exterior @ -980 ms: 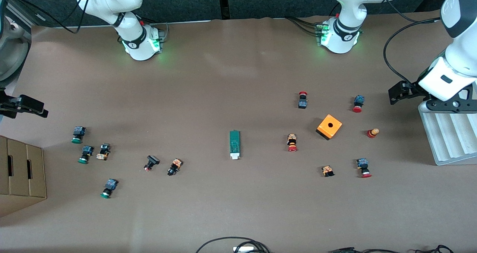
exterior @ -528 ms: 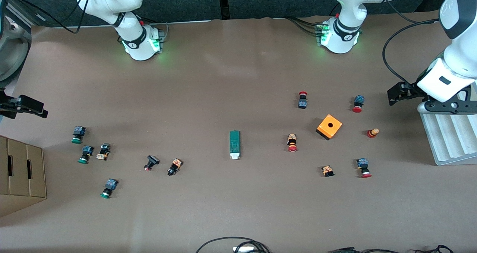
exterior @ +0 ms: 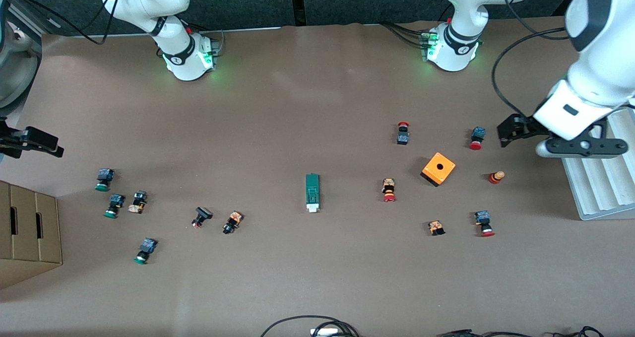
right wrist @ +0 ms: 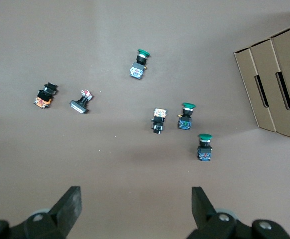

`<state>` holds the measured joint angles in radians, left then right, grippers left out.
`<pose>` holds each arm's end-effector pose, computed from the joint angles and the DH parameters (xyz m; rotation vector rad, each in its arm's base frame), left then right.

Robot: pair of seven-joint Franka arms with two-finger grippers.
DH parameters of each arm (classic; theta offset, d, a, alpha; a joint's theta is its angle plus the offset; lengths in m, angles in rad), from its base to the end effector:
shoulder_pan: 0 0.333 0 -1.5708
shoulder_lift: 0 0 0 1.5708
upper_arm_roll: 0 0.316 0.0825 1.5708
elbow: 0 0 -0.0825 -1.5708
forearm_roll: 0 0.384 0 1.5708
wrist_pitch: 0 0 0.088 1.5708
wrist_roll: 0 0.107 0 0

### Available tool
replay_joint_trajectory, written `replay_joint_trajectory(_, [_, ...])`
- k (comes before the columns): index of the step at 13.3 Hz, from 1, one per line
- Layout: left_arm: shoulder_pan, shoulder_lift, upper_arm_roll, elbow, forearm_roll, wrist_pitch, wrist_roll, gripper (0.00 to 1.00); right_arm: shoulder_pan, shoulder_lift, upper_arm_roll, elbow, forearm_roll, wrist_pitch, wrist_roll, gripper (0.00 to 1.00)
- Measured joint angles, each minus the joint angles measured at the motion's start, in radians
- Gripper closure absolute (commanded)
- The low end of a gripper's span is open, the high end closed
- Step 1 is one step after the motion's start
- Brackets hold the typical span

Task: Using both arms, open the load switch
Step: 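Move the left gripper toward the green switch while the right gripper reaches it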

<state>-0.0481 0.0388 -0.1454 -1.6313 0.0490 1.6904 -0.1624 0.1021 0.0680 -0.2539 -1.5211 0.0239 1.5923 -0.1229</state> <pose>0.5655 -0.1045 0.5847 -3.1020 0.0563 -0.0435 0.5715 -0.0797 0.6126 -3.1352 0.0451 -0.0098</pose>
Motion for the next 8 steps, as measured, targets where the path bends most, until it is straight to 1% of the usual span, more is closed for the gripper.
replay_joint_trajectory(4, [-0.001, 0.025, -0.079, 0.032, 0.000, 0.001, -0.165, 0.00, 0.000, 0.000, 0.000, 0.000, 0.000, 0.000, 0.000, 0.00])
replay_joint_trajectory(8, [-0.002, 0.047, -0.173, 0.041, 0.000, 0.016, -0.321, 0.00, -0.002, 0.003, -0.003, 0.000, 0.000, 0.000, 0.000, 0.00])
